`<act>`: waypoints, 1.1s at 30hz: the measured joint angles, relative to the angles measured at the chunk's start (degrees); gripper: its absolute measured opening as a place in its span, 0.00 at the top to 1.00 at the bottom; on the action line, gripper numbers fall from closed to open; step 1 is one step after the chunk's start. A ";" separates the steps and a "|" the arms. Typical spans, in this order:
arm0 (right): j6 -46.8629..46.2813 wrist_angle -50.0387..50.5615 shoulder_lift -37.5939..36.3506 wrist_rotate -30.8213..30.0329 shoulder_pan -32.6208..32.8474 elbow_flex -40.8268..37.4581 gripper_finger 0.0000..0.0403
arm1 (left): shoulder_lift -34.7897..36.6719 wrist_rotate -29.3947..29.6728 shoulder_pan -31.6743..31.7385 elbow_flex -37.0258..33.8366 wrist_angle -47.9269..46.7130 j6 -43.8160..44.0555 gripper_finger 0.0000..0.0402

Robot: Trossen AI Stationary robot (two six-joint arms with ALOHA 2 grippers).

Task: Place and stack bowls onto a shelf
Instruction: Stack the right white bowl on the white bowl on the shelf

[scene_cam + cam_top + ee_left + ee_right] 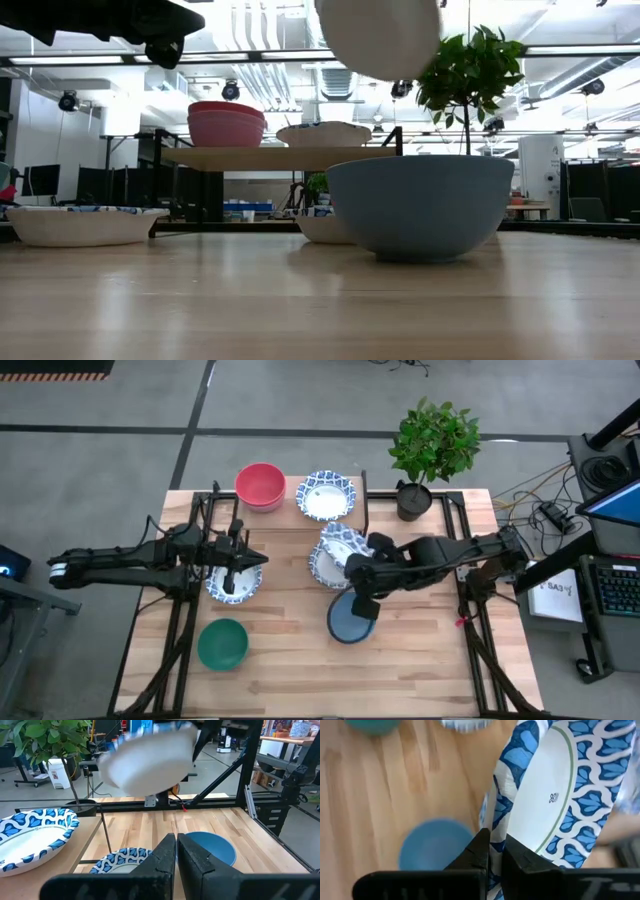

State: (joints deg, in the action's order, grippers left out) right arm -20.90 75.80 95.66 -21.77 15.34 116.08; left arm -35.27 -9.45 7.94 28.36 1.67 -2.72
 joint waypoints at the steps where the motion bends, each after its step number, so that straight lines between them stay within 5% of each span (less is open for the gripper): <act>1: 1.79 -1.64 0.00 -0.82 -0.01 0.01 0.97 | 0.00 0.00 0.00 0.00 0.03 0.00 1.00; 18: 32.03 -9.83 5.15 -11.47 -12.64 -0.86 0.97 | 0.66 0.00 0.00 0.00 0.09 0.20 1.00; 33: 40.50 -12.88 10.39 -11.26 -24.61 -0.10 0.97 | 0.78 0.00 -0.02 0.00 0.03 -0.02 1.00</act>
State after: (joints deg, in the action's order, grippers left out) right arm 19.60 62.92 106.05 -33.02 -9.27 115.98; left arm -34.48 -9.45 7.93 28.36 1.69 -2.74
